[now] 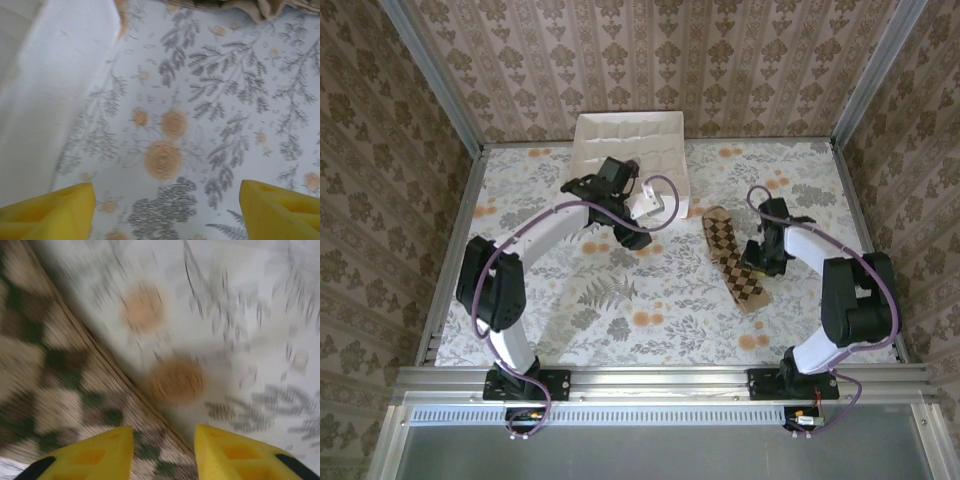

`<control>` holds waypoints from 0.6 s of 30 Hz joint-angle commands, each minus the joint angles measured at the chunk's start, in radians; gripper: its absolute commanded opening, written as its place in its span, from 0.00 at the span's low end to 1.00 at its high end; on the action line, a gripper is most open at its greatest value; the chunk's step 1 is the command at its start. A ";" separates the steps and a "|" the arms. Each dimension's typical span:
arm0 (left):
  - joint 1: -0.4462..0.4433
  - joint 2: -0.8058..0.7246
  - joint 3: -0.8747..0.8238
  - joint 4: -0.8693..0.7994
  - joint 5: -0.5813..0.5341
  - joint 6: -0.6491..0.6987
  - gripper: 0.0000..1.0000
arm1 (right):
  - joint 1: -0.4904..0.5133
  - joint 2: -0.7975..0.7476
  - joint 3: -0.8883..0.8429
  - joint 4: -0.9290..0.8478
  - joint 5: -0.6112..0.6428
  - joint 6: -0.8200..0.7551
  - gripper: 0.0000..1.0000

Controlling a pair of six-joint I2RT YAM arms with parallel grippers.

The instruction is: Roll the socks

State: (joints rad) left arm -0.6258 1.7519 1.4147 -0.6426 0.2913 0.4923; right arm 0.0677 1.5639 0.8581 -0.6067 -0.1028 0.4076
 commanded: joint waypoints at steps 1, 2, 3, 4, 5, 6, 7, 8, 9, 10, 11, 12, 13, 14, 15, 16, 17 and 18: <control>-0.020 -0.056 -0.081 0.108 0.029 -0.052 0.73 | 0.035 -0.050 -0.070 0.042 -0.008 0.044 0.33; -0.028 -0.065 -0.099 0.111 0.029 -0.052 0.73 | 0.054 -0.055 -0.083 0.049 -0.006 0.055 0.31; -0.037 -0.074 -0.122 0.117 0.028 -0.052 0.72 | 0.077 -0.059 -0.094 0.055 -0.002 0.069 0.30; -0.045 -0.087 -0.145 0.127 0.029 -0.049 0.71 | 0.109 -0.061 -0.106 0.065 0.001 0.086 0.29; -0.052 -0.096 -0.167 0.139 0.031 -0.043 0.71 | 0.145 -0.066 -0.104 0.055 0.037 0.104 0.27; -0.059 -0.110 -0.194 0.159 0.032 -0.033 0.70 | 0.185 -0.071 -0.107 0.059 0.046 0.111 0.26; -0.070 -0.127 -0.223 0.182 0.035 -0.016 0.69 | 0.217 -0.070 -0.112 0.065 0.042 0.134 0.26; -0.080 -0.141 -0.248 0.203 0.041 0.003 0.68 | 0.242 -0.070 -0.114 0.064 0.056 0.159 0.25; -0.093 -0.159 -0.283 0.233 0.050 0.031 0.66 | 0.271 -0.071 -0.108 0.043 0.083 0.171 0.25; -0.109 -0.179 -0.320 0.266 0.059 0.067 0.65 | 0.289 -0.079 -0.110 0.046 0.070 0.174 0.25; -0.125 -0.198 -0.351 0.296 0.065 0.096 0.65 | 0.300 -0.086 -0.114 0.049 0.056 0.187 0.25; -0.147 -0.218 -0.394 0.336 0.072 0.147 0.65 | 0.314 -0.100 -0.121 0.053 0.044 0.202 0.25; -0.173 -0.238 -0.437 0.376 0.082 0.205 0.66 | 0.327 -0.115 -0.127 0.053 0.039 0.214 0.25; -0.194 -0.256 -0.475 0.415 0.089 0.253 0.67 | 0.340 -0.130 -0.131 0.054 0.036 0.224 0.26; -0.225 -0.272 -0.524 0.473 0.089 0.307 0.68 | 0.354 -0.151 -0.139 0.057 0.033 0.234 0.27; -0.254 -0.284 -0.571 0.537 0.091 0.354 0.69 | 0.366 -0.166 -0.147 0.061 0.030 0.242 0.29; -0.279 -0.287 -0.605 0.591 0.091 0.387 0.69 | 0.373 -0.209 -0.154 0.065 0.024 0.247 0.30; -0.311 -0.285 -0.637 0.649 0.087 0.421 0.69 | 0.379 -0.237 -0.166 0.065 0.016 0.247 0.33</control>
State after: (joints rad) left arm -0.8848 1.4788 0.8474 -0.1867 0.3454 0.7376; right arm 0.4286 1.3991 0.7155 -0.5400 -0.0635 0.6094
